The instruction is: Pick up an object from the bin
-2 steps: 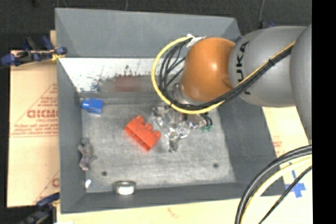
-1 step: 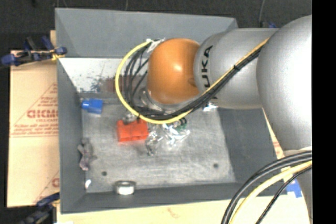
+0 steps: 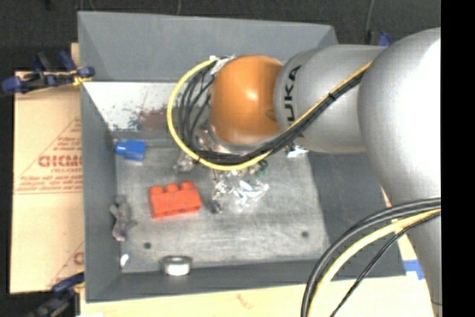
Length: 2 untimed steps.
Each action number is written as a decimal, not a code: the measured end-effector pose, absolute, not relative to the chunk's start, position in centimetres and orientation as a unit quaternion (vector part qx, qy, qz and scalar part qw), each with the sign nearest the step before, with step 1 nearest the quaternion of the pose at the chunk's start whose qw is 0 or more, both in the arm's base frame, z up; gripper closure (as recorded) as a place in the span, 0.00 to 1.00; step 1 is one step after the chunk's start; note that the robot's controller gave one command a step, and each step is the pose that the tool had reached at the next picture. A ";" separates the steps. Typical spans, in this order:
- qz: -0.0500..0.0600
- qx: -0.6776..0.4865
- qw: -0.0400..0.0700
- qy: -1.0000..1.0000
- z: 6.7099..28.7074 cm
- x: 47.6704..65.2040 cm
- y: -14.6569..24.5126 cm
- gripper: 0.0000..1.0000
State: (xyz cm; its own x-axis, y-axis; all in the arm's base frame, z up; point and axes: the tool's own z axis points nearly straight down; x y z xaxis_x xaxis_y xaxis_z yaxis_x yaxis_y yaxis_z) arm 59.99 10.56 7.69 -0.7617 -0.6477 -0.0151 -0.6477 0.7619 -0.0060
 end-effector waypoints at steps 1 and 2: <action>0.000 -0.441 0.003 0.897 7.6 55.7 13.6 0.00; 0.001 -0.439 0.007 0.899 7.8 55.9 13.7 1.00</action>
Offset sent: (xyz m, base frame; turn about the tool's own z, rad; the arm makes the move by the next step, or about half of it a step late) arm -0.0443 0.0299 -0.0027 -0.2099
